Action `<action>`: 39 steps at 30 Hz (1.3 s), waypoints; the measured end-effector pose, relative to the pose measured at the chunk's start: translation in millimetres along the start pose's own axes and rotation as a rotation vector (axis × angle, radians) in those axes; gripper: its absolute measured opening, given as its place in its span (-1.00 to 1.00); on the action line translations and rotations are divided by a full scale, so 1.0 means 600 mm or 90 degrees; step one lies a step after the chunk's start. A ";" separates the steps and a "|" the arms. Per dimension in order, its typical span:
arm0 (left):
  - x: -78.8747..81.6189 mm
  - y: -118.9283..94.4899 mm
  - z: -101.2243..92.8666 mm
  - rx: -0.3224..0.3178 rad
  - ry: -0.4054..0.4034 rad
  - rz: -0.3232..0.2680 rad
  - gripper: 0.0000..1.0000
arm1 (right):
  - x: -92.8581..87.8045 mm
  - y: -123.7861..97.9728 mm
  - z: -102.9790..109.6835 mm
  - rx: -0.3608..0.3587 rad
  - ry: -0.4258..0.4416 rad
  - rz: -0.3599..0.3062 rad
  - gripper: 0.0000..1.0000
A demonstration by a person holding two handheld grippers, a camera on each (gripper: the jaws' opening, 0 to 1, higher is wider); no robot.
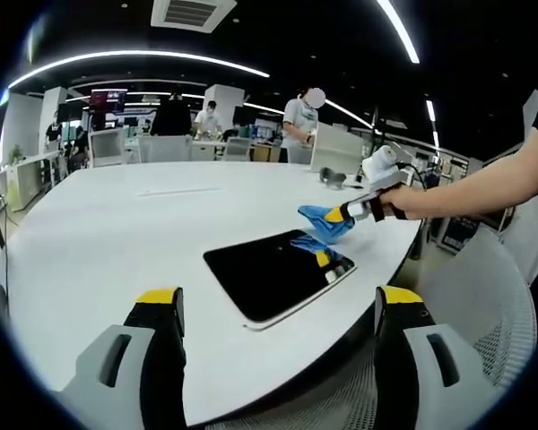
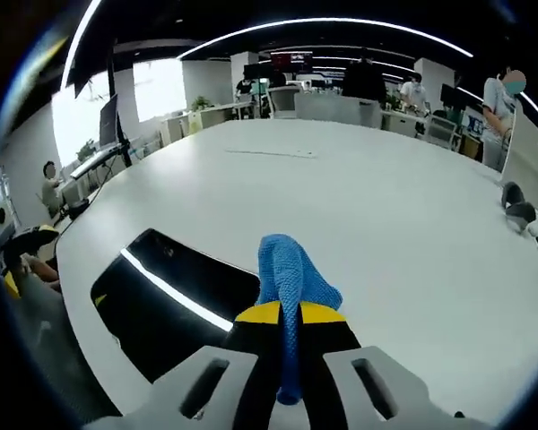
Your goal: Wipe the mirror surface with the cleaning cloth until all visible marks leave the cleaned area.
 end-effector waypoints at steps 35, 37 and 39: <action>0.001 -0.002 0.002 0.006 -0.004 -0.009 0.71 | -0.021 0.086 0.043 -0.019 -0.019 0.080 -1.00; 0.001 -0.002 0.002 0.006 -0.005 -0.010 0.71 | -0.020 0.089 0.041 -0.021 -0.014 0.080 -1.00; 0.001 -0.002 0.002 0.005 -0.005 -0.011 0.71 | -0.019 0.090 0.040 -0.022 -0.007 0.081 -1.00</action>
Point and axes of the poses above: the point that each gripper's makers call its tool centre point, and the gripper's own axes: y roughly forward along the fingers, z roughly to its left, x roughly out of its top, the point moved 9 cm from there along -y, roughly backward along the fingers, and after that the axes turned 14 degrees about y, right-handed, at the moved point
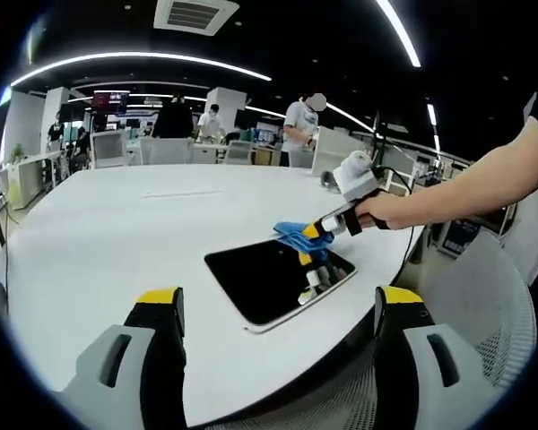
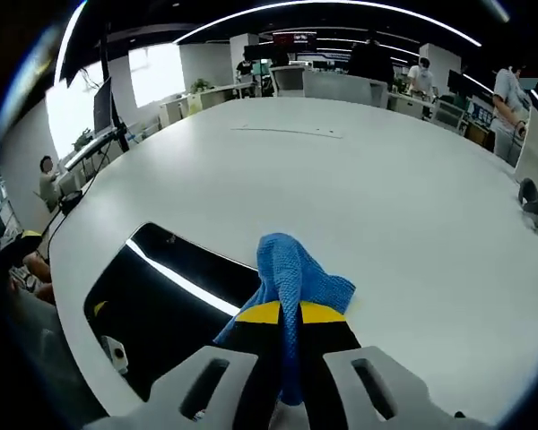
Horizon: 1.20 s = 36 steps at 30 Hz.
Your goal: Wipe the mirror surface with the cleaning cloth until all visible marks leave the cleaned area.
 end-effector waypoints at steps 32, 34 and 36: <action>-0.001 0.001 0.000 -0.007 0.001 -0.001 0.71 | 0.008 0.040 0.110 0.035 -0.019 0.018 -1.00; 0.000 0.001 0.000 -0.008 0.002 -0.003 0.71 | 0.008 0.044 0.120 0.039 -0.021 0.019 -1.00; 0.000 0.001 0.000 -0.009 0.002 -0.004 0.71 | 0.009 0.048 0.132 0.046 -0.027 0.021 -1.00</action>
Point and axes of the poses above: the point that each gripper's makers call its tool centre point, and the gripper's own axes: y roughly forward along the fingers, z roughly to its left, x roughly out of its top, the point moved 9 cm from there along -y, roughly backward along the fingers, and after that the axes turned 14 degrees about y, right-handed, at the moved point
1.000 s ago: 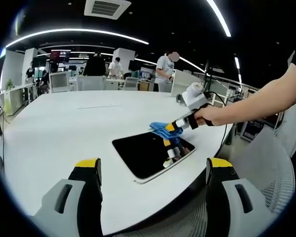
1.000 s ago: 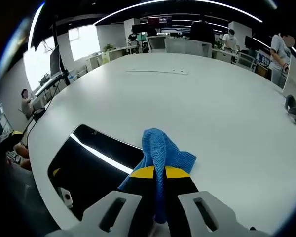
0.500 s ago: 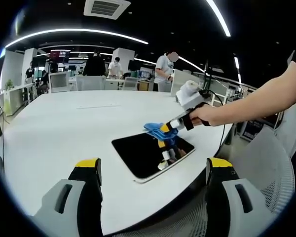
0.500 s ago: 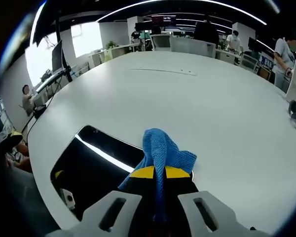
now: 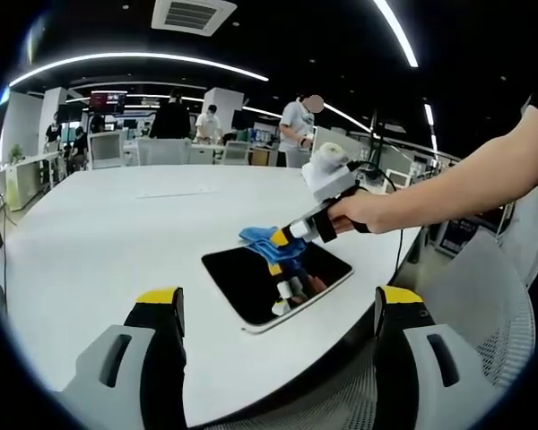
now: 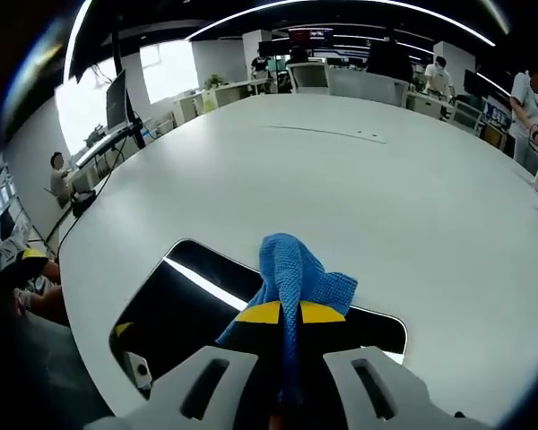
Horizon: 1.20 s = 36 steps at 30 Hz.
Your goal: Wipe the mirror surface with the cleaning cloth until all visible marks leave the cleaned area.
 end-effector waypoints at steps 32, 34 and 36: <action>0.001 -0.001 0.000 0.000 -0.002 -0.010 0.70 | 0.024 0.083 0.135 0.063 -0.093 0.033 -1.00; 0.001 -0.002 0.000 0.000 -0.002 -0.011 0.70 | 0.023 0.079 0.134 0.065 -0.087 0.034 -1.00; 0.002 -0.002 -0.001 -0.001 -0.003 -0.012 0.70 | 0.023 0.081 0.134 0.065 -0.087 0.035 -1.00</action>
Point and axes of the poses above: the point that each gripper's makers call its tool centre point, and the gripper's own axes: y roughly forward along the fingers, z roughly to its left, x roughly out of its top, the point moved 9 cm from there along -y, roughly backward along the fingers, and after that the axes turned 14 degrees about y, right-handed, at the moved point
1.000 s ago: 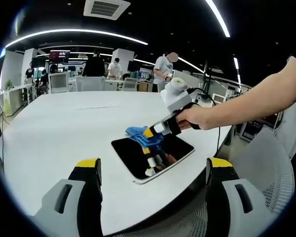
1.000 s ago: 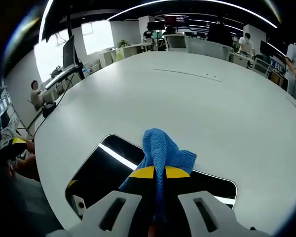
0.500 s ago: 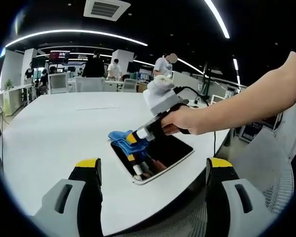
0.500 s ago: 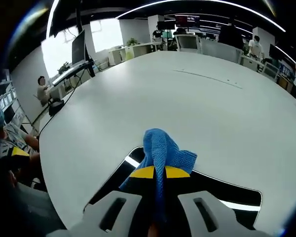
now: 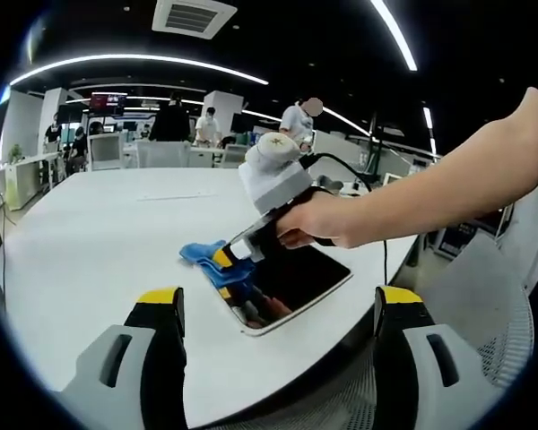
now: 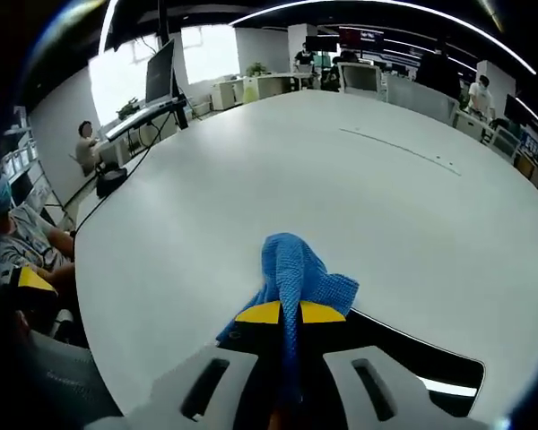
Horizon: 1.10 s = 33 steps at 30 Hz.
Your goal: Wipe the mirror surface with the cleaning cloth until all visible marks leave the cleaned area.
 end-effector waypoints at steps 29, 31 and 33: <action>-0.002 0.001 0.000 -0.002 -0.001 0.008 0.70 | -0.026 -0.036 0.032 0.017 -0.051 0.018 -1.00; -0.002 0.002 0.000 -0.002 -0.001 0.008 0.70 | -0.029 -0.039 0.032 0.024 -0.052 0.022 -1.00; -0.002 0.002 0.000 -0.002 -0.001 0.007 0.70 | -0.032 -0.042 0.033 0.030 -0.045 0.027 -1.00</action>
Point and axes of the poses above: the point that each gripper's makers call its tool centre point, and the gripper's own axes: y roughly forward along the fingers, z roughly to its left, x roughly out of its top, the point moved 9 cm from there along -y, roughly backward along the fingers, and after that the axes turned 14 degrees about y, right-handed, at the moved point
